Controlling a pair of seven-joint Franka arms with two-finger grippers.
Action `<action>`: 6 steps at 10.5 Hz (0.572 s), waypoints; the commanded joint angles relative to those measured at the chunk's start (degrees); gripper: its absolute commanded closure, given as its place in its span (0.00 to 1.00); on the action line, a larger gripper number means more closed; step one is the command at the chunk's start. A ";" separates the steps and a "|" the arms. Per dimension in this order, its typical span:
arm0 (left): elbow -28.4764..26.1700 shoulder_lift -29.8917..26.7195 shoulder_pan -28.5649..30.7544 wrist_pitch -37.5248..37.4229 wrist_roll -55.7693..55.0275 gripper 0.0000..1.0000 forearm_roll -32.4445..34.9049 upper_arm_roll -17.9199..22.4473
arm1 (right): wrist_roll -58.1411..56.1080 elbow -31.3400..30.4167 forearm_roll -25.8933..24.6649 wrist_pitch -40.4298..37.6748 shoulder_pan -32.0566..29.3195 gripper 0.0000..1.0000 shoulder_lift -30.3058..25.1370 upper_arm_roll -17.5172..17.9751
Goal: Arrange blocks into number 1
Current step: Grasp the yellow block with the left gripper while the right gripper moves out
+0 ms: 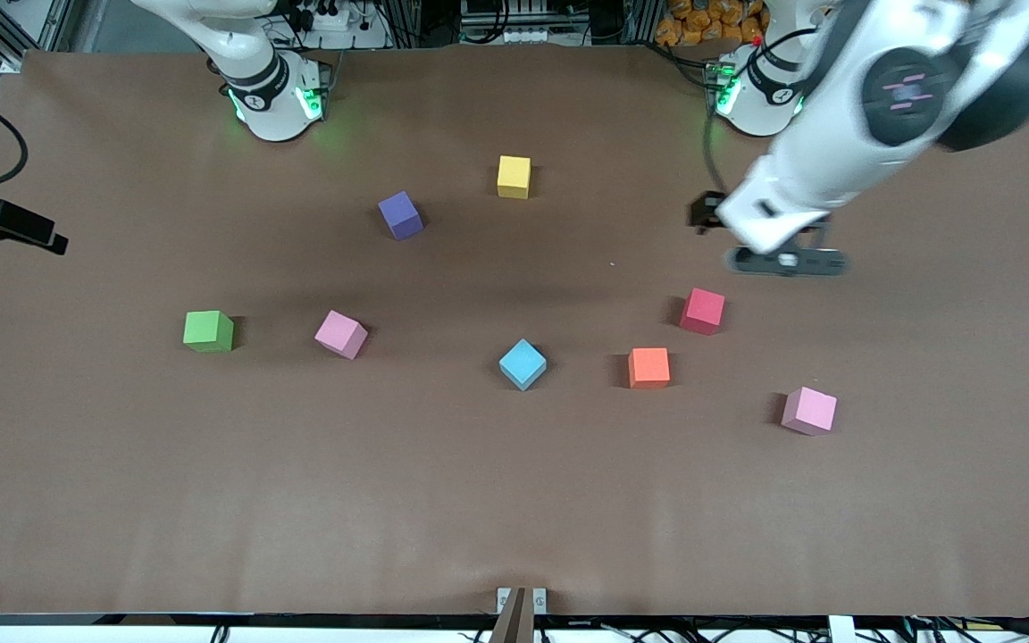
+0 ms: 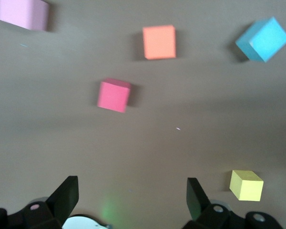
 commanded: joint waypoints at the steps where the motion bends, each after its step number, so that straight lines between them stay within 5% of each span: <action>1: -5.60 3.50 -0.70 5.91 -5.27 0.00 -2.17 -5.62 | -0.74 -0.34 0.43 -0.20 0.99 0.00 -0.05 0.29; 6: -5.17 17.83 -15.19 13.57 -21.01 0.00 -2.00 -6.26 | -0.74 -0.86 0.16 0.24 3.54 0.00 2.32 0.29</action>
